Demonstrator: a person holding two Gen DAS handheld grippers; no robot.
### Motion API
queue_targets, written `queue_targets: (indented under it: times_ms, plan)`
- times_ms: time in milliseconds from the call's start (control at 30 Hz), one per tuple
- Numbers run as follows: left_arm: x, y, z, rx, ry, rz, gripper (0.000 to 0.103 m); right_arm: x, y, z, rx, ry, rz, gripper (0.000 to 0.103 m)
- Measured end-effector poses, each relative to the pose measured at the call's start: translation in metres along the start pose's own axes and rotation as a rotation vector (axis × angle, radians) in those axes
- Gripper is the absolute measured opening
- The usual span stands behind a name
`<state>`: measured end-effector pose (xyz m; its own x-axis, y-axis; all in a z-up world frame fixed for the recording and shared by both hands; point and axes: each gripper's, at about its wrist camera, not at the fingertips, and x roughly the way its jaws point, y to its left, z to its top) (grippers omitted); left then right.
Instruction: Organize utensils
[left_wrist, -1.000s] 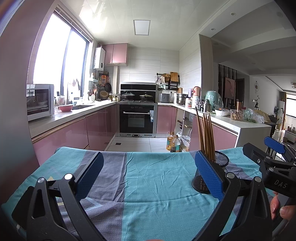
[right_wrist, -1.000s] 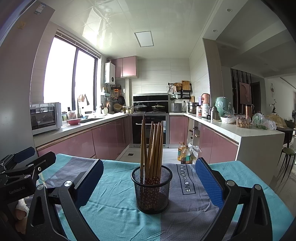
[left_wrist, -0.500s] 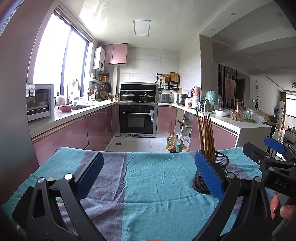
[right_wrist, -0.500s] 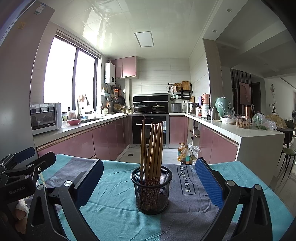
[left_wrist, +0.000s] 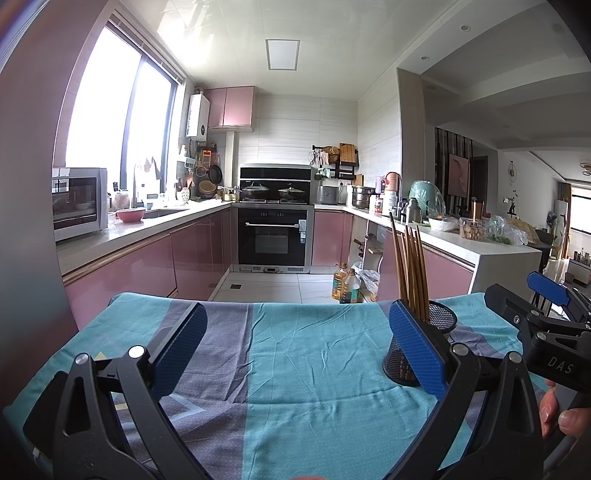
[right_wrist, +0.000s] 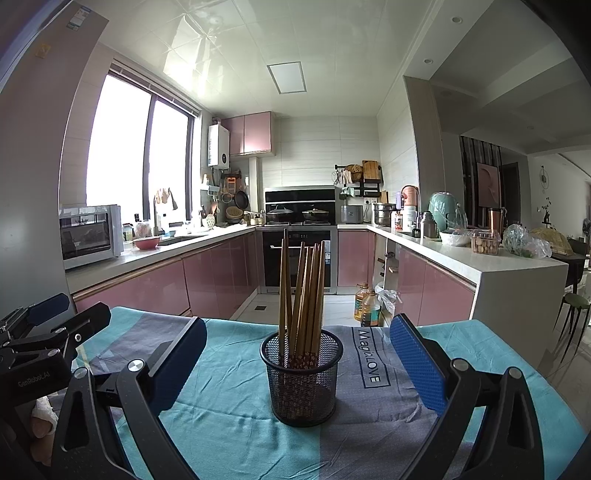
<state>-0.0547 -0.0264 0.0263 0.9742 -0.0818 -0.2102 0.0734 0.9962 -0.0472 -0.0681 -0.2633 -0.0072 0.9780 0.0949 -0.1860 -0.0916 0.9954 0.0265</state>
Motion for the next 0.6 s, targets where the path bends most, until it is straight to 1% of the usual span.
queue_targets:
  times_ms: [600]
  plan:
    - [-0.0001, -0.0005, 0.0004, 0.001, -0.001, 0.001, 0.097, -0.0002, 0.0004, 0.0004, 0.004, 0.003, 0.0, 0.096]
